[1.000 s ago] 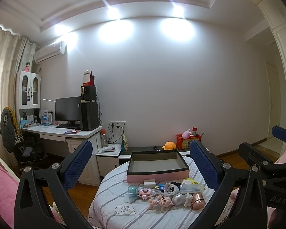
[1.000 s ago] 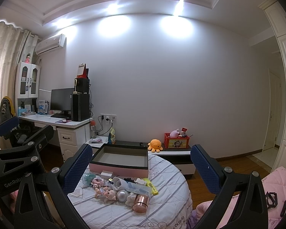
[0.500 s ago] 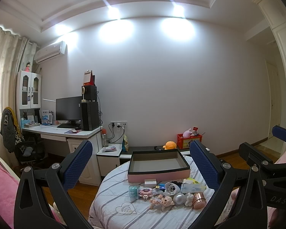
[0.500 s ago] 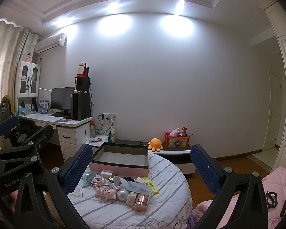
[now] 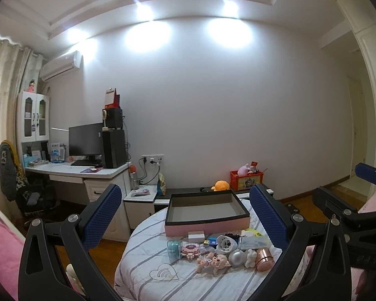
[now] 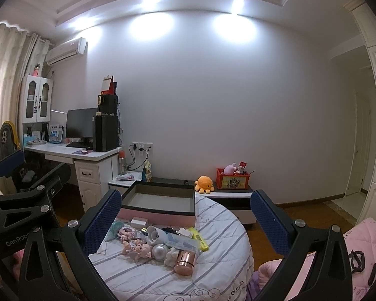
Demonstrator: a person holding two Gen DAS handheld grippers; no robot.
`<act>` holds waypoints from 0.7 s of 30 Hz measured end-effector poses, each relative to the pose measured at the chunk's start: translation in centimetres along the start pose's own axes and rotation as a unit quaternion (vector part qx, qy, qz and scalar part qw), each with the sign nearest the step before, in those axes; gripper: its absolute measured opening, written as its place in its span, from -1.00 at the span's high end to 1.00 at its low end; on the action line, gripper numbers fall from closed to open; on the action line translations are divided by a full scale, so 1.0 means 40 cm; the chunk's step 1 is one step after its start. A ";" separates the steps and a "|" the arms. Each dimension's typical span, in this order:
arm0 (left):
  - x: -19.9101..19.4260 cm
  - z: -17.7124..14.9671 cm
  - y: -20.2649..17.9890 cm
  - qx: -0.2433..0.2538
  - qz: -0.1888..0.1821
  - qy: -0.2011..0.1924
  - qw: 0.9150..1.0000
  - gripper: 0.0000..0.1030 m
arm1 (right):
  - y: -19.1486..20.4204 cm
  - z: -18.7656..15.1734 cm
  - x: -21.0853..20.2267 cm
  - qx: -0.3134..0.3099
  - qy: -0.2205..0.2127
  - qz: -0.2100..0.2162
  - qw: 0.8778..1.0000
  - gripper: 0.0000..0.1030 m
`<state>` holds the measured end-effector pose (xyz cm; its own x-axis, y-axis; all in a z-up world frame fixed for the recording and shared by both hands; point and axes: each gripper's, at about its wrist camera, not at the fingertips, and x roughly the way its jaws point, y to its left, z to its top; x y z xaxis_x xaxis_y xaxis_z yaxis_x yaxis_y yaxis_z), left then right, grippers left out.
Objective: Organize rigid objects
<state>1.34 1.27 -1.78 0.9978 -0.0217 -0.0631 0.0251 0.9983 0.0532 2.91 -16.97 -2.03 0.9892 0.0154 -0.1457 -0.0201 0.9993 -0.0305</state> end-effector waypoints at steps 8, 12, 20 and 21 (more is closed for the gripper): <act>0.146 -0.120 0.042 0.012 0.009 0.093 0.996 -1.00 | -0.036 -0.117 0.165 0.013 0.100 -0.006 0.995 -1.00; 0.228 -0.209 0.060 0.002 -0.007 0.151 0.988 -1.00 | -0.040 -0.224 0.272 0.007 0.173 -0.005 0.985 -1.00; 0.363 -0.349 0.034 0.032 -0.007 0.242 0.970 -1.00 | -0.069 -0.400 0.442 0.017 0.277 0.005 0.961 -1.00; 0.378 -0.363 0.033 0.032 -0.008 0.250 0.968 -1.00 | -0.070 -0.407 0.452 0.016 0.275 0.011 0.961 -1.00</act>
<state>15.54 3.04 -17.15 0.8430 0.0083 -0.5379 0.0599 0.9922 0.1092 18.50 -20.03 -20.69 0.7619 0.0260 -0.6472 -0.0269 0.9996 0.0086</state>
